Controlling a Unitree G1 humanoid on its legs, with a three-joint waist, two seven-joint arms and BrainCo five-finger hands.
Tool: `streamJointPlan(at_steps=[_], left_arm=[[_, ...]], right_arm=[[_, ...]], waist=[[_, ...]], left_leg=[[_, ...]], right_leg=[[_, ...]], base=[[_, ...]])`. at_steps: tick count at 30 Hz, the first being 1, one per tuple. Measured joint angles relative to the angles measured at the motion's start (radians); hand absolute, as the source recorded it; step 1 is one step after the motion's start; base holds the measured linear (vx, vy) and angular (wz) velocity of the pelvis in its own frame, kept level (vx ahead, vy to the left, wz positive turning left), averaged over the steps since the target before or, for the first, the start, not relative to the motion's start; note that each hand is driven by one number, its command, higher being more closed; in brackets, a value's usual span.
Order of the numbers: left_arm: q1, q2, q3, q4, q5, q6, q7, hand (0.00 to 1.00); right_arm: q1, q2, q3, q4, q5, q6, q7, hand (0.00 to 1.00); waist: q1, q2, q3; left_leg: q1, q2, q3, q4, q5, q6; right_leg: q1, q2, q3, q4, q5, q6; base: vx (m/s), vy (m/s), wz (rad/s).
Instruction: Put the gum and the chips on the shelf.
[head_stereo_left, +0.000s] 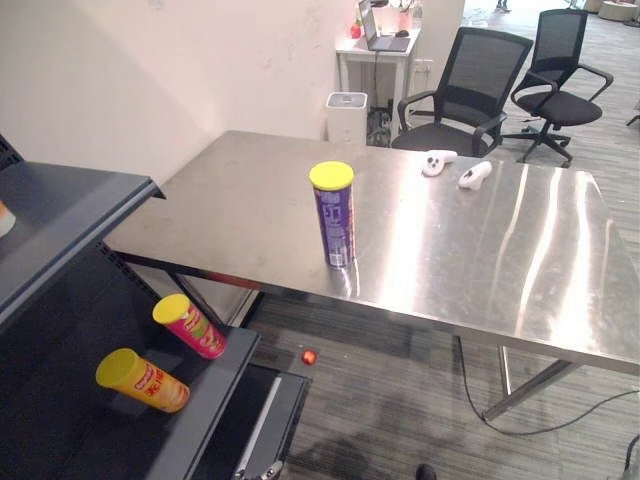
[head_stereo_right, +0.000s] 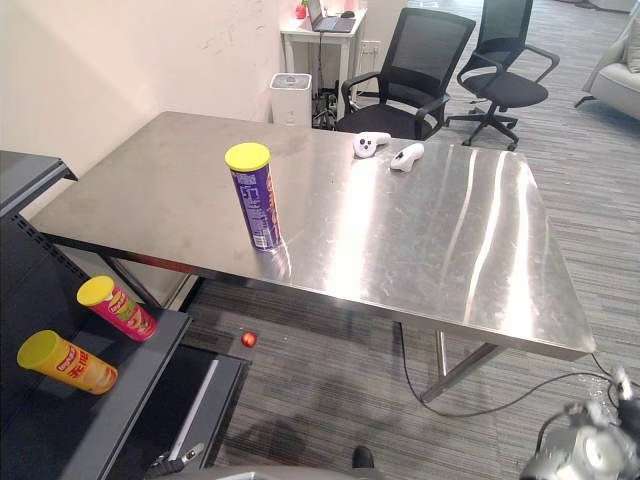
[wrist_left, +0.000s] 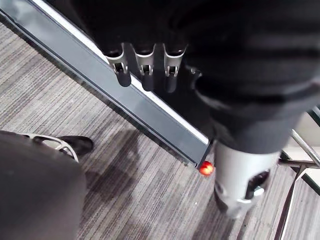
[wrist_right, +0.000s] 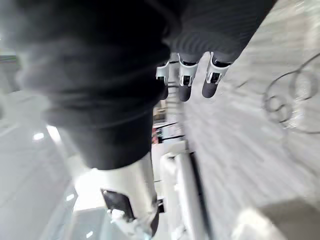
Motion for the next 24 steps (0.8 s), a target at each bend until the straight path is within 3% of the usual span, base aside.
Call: streamJointPlan(at_steps=[4,10,18,24], left_arm=[[-0.008,0.006,-0.022,-0.006,0.005,0.000,0.002,0.00],[-0.013,0.012,-0.039,-0.032,0.031,-0.001,-0.003,0.00],[-0.014,0.026,-0.094,-0.045,0.041,-0.001,-0.009,0.00],[-0.017,0.032,-0.129,-0.054,0.040,-0.003,-0.013,0.00]], right_arm=[[-0.040,0.002,0.088,-0.138,-0.103,-0.021,-0.005,0.00],[-0.051,0.001,0.195,-0.317,-0.186,-0.043,0.085,0.00],[-0.038,-0.031,0.397,-0.339,-0.171,-0.060,0.240,0.00],[-0.024,-0.061,0.551,-0.328,-0.095,-0.060,0.354,0.00]], waist=[[-0.001,-0.012,-0.008],[0.000,-0.033,-0.008],[-0.001,-0.038,-0.002],[0.006,-0.030,0.018]], left_leg=[[-0.018,-0.004,-0.016,0.000,0.000,0.001],[-0.034,-0.006,-0.052,0.002,0.000,0.001],[-0.068,-0.007,-0.091,0.027,0.000,0.002],[-0.086,-0.003,-0.111,0.046,0.001,0.002]], right_leg=[[-0.015,-0.002,-0.004,0.000,0.000,0.000],[-0.015,-0.005,-0.026,0.000,0.000,0.000],[-0.018,-0.012,-0.060,0.000,0.000,0.000],[-0.025,-0.012,-0.078,0.018,-0.005,-0.001]], base=[[0.01,-0.013,0.04],[0.00,-0.027,0.13],[-0.03,-0.031,0.12],[-0.04,-0.027,0.08]])
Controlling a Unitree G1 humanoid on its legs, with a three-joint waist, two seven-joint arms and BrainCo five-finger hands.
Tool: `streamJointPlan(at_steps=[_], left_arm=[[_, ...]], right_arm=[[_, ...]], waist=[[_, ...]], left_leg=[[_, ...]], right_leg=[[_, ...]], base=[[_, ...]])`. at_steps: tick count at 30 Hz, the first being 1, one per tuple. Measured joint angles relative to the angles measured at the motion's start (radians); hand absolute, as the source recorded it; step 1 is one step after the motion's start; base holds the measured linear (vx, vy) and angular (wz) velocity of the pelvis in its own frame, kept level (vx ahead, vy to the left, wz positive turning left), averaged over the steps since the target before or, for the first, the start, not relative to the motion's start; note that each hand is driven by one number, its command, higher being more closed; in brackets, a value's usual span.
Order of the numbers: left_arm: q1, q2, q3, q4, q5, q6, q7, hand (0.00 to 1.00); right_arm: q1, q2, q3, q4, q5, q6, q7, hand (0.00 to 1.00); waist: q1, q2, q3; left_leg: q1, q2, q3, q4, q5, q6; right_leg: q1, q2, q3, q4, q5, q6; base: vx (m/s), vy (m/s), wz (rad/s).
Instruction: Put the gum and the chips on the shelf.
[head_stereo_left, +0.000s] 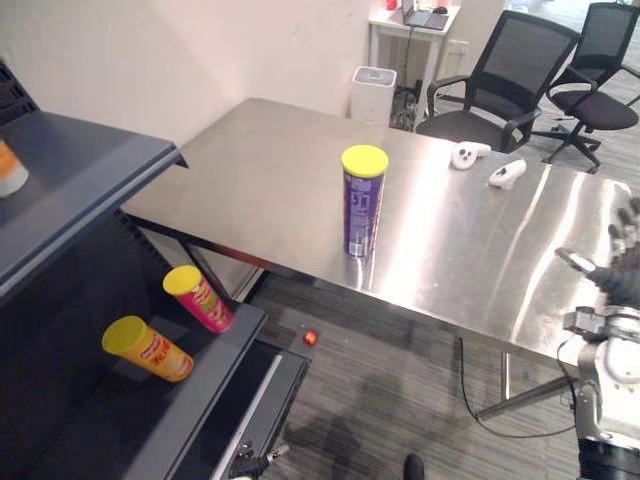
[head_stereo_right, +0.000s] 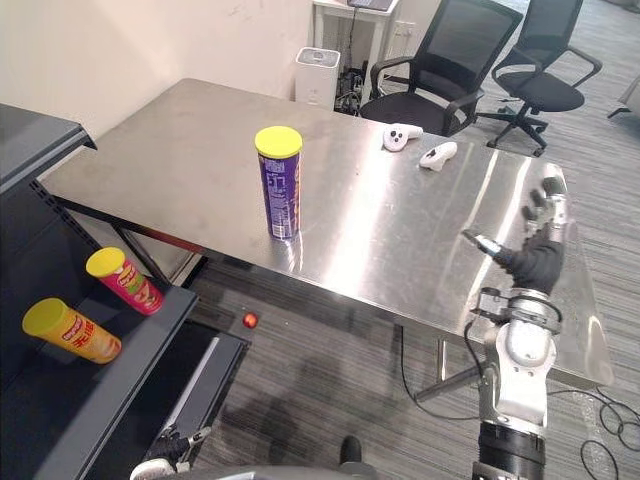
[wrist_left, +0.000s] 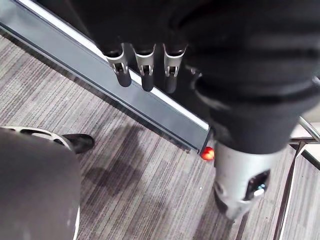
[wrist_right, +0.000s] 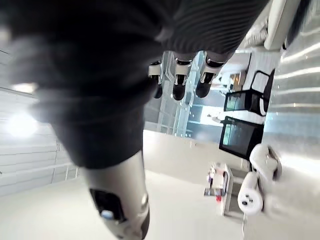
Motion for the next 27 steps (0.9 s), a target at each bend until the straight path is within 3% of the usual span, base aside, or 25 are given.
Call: streamJointPlan(at_steps=[5,12,23,27], left_arm=[[-0.003,0.011,-0.031,-0.001,-0.003,-0.007,-0.001,0.00],[-0.007,0.012,-0.050,-0.018,-0.003,-0.008,-0.002,0.00],[-0.031,0.016,-0.056,-0.017,-0.003,-0.009,0.001,0.00],[-0.035,0.017,-0.055,-0.018,-0.011,-0.009,0.004,0.00]], right_arm=[[0.005,-0.015,0.083,0.005,0.023,0.000,0.051,0.00],[-0.010,-0.064,0.226,0.050,0.063,0.005,0.115,0.00],[-0.135,-0.064,0.311,0.164,0.069,0.017,0.090,0.00],[-0.171,-0.057,0.324,0.225,0.119,0.031,0.070,0.00]], waist=[[-0.003,0.001,0.011],[0.019,0.000,0.019],[0.044,0.000,0.055],[0.048,-0.001,0.064]], left_leg=[[-0.018,-0.004,-0.021,0.009,0.003,0.004],[-0.031,-0.009,-0.041,0.009,0.007,0.010],[-0.038,-0.014,-0.059,0.009,0.012,0.014],[-0.052,-0.016,-0.083,0.008,0.020,0.017]], right_leg=[[-0.006,-0.006,-0.016,0.005,-0.003,0.003],[-0.006,-0.011,-0.035,0.005,-0.002,0.003],[-0.005,-0.015,-0.055,0.008,-0.002,0.002],[-0.005,-0.016,-0.074,0.008,-0.002,0.002]], base=[[-0.03,-0.012,0.09],[0.00,-0.002,0.09],[0.00,0.001,0.04],[-0.01,-0.009,0.16]])
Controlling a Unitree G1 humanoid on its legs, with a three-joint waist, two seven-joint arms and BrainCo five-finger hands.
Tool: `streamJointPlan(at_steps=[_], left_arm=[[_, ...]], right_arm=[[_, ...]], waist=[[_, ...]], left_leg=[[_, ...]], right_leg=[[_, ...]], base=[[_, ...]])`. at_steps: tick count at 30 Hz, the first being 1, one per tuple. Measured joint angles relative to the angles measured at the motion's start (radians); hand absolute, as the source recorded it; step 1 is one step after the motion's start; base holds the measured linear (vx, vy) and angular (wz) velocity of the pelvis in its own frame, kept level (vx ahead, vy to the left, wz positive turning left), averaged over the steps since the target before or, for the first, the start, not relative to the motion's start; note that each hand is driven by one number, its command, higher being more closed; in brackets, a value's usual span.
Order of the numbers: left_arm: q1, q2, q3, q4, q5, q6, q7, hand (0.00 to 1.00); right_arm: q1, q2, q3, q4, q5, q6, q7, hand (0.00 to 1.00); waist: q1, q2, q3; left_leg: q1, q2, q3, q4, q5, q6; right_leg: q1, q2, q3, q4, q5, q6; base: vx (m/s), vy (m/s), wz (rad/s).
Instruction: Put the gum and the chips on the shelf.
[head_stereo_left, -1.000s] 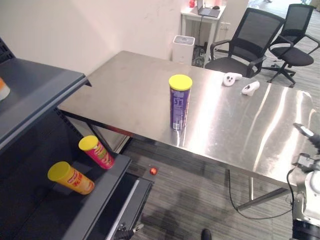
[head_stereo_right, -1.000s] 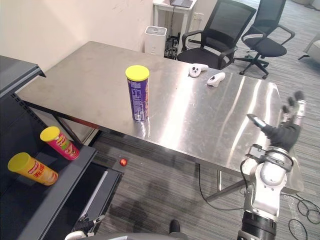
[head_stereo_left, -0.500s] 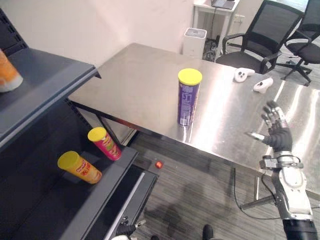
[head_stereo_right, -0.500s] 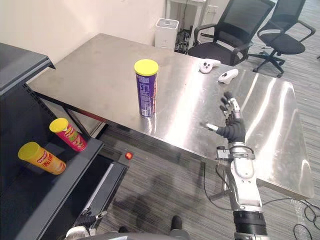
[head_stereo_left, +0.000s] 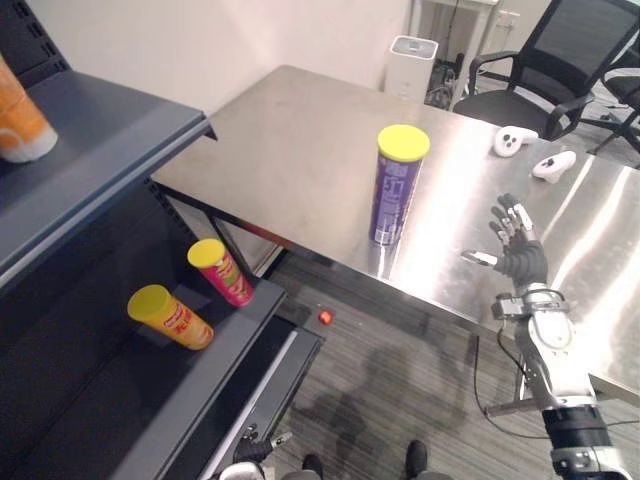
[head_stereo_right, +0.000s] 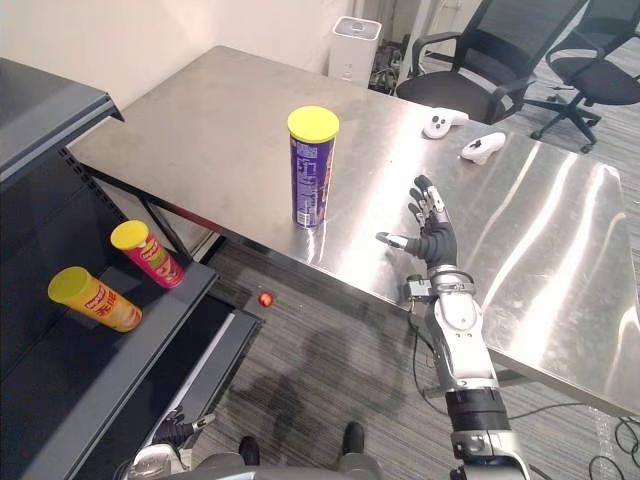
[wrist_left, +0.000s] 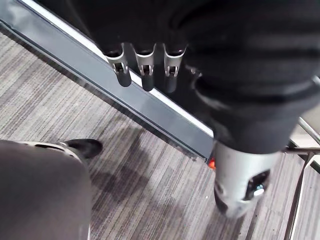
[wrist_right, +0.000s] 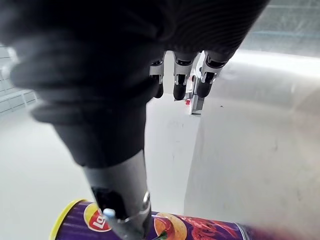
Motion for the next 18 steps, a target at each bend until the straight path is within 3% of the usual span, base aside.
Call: streamJointPlan(at_steps=[18], left_arm=[[-0.006,0.006,0.001,-0.017,-0.009,0.001,0.009,0.00]], right_arm=[[-0.139,0.031,0.100,0.053,0.029,0.018,-0.026,0.00]], waist=[[0.012,-0.005,0.040]], left_leg=[[0.000,-0.002,-0.021,-0.035,0.032,-0.003]], right_leg=[[-0.002,0.001,-0.016,-0.003,0.001,-0.001]], base=[[-0.01,-0.008,0.04]])
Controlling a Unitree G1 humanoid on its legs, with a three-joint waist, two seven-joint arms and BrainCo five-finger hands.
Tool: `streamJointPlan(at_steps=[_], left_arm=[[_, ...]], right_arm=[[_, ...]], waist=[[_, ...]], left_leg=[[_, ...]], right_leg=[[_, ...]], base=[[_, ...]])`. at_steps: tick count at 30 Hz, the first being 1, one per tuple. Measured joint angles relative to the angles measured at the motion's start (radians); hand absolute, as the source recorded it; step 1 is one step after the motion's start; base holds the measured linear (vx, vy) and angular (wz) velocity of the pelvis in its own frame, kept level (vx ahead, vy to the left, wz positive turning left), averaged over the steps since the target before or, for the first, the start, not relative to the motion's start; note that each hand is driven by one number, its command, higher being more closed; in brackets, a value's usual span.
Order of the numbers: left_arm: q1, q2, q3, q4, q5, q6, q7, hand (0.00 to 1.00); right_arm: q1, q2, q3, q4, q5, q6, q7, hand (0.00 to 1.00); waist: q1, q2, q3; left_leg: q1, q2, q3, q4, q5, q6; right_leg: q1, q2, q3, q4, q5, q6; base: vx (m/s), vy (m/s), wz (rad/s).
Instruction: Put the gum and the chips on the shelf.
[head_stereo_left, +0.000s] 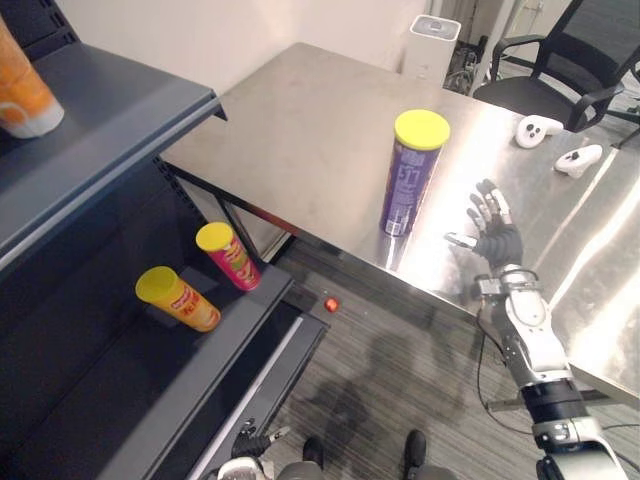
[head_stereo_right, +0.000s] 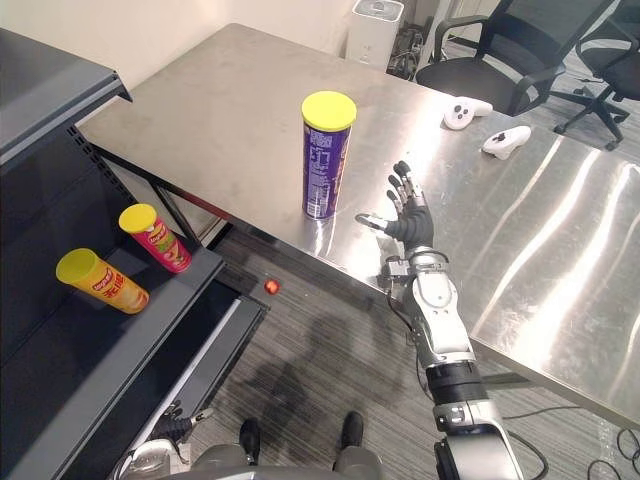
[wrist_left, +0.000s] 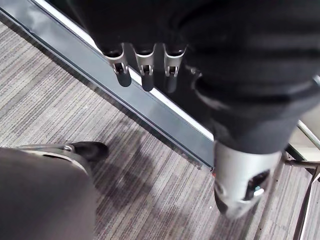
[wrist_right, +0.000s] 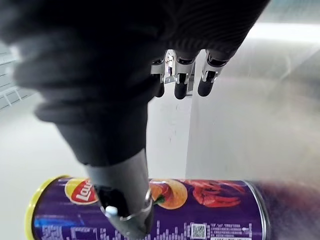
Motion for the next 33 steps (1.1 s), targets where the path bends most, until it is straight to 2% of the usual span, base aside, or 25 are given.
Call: streamJointPlan(at_steps=[9,19,28,33], left_arm=[[0.001,0.018,0.000,0.001,0.000,0.002,0.010,0.00],[0.004,0.019,0.000,0.001,0.002,0.002,0.017,0.00],[0.005,0.019,0.000,0.001,0.002,0.003,0.019,0.00],[0.006,0.021,0.000,0.001,0.001,0.003,0.024,0.00]], right_arm=[[-0.059,0.006,0.046,-0.003,0.000,0.000,0.003,0.00],[-0.082,0.006,0.077,-0.006,0.001,0.005,0.005,0.00],[-0.101,0.007,0.077,-0.003,0.001,0.023,-0.004,0.00],[-0.159,0.007,0.077,0.014,0.001,0.031,-0.017,0.00]], waist=[[0.022,-0.014,0.014],[0.027,-0.022,0.032],[0.033,-0.021,0.037],[0.041,-0.020,0.060]], left_leg=[[0.000,-0.001,0.000,-0.002,0.001,0.000],[0.000,-0.001,0.000,-0.004,0.001,0.000],[-0.001,-0.001,0.000,-0.005,0.001,0.000],[-0.002,-0.002,-0.006,-0.015,0.012,-0.001]], right_leg=[[0.001,0.000,0.000,-0.004,0.000,0.000],[0.003,-0.001,-0.001,-0.010,0.001,0.000],[0.003,-0.001,-0.002,-0.010,0.001,0.000],[0.001,-0.001,-0.009,-0.010,0.001,0.000]], base=[[0.00,0.000,0.00],[0.00,0.000,0.00],[0.00,0.000,0.00],[0.00,0.000,0.03]])
